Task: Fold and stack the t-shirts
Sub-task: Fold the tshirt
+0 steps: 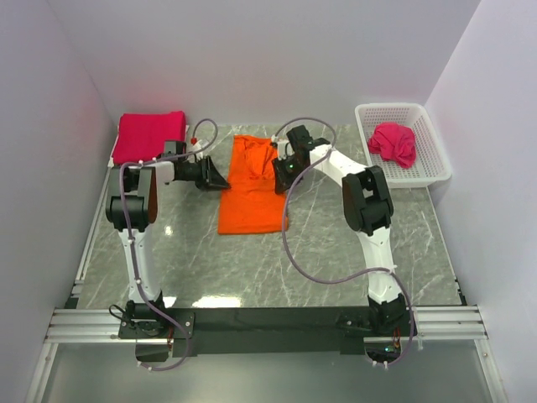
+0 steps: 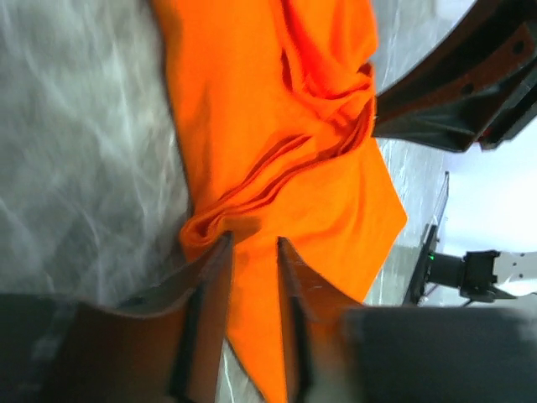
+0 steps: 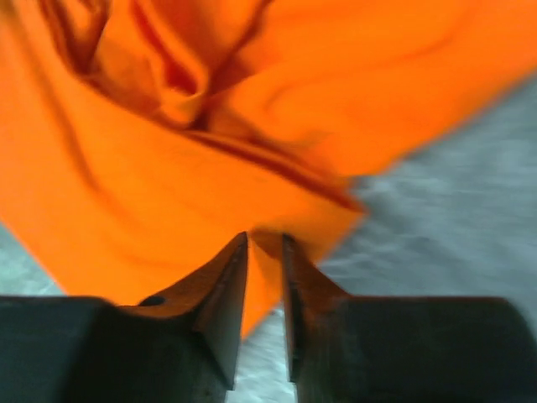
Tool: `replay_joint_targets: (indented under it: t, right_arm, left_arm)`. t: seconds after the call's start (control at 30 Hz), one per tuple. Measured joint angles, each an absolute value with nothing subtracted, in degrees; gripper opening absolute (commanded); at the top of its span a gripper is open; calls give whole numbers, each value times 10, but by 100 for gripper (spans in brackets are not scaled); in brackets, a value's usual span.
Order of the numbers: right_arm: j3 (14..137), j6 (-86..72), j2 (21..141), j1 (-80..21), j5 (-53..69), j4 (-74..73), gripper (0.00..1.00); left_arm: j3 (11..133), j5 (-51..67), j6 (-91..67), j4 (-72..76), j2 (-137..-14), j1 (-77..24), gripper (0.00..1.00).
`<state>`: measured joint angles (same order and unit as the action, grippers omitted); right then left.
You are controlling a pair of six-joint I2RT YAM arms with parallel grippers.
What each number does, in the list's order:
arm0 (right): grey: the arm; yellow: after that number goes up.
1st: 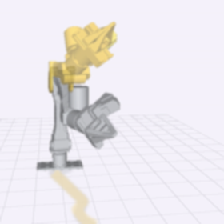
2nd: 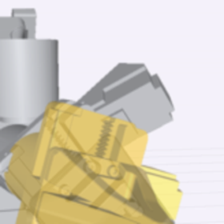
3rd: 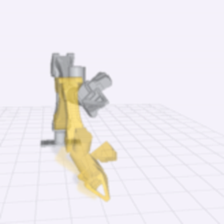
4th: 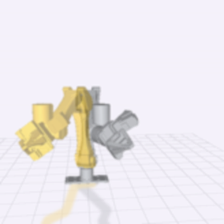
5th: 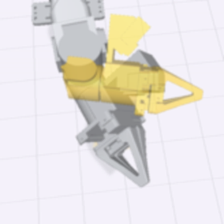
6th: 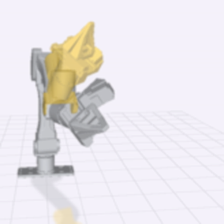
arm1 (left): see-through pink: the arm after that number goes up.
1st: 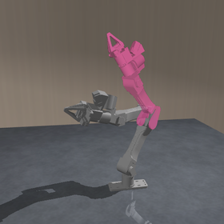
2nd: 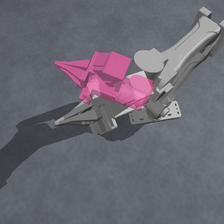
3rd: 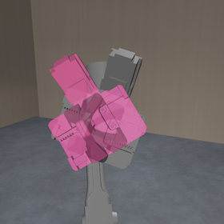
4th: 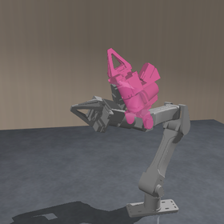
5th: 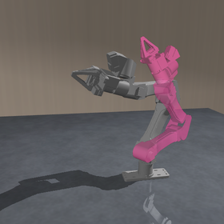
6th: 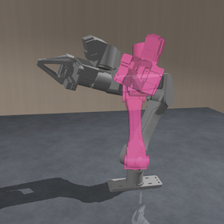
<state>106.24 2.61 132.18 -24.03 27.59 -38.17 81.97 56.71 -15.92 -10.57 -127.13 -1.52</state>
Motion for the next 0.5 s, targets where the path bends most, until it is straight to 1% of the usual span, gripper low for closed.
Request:
replay_joint_targets:
  t: [0.07,0.13,0.2,0.3,0.47,0.5]
  right_arm:
    - [1075,40,1323,-232,261,-384,39]
    - [1073,58,1312,-228,259,-386,42]
    - [1025,83,1275,-229,262,-377,45]
    - [899,126,1165,-234,257,-370,48]
    - [693,224,925,-270,222,-303,51]
    - [662,246,889,-286,210,-282,51]
  left_arm:
    - [821,568,-168,-83,-1269,-15,39]
    - [821,568,-156,-81,-1259,-12,45]
    - [809,567,-105,-95,-1226,-9,49]
    - [764,563,27,-152,-1121,-2,51]
    - [650,556,301,-227,-900,2,53]
    - [625,555,350,-241,-869,1,57]
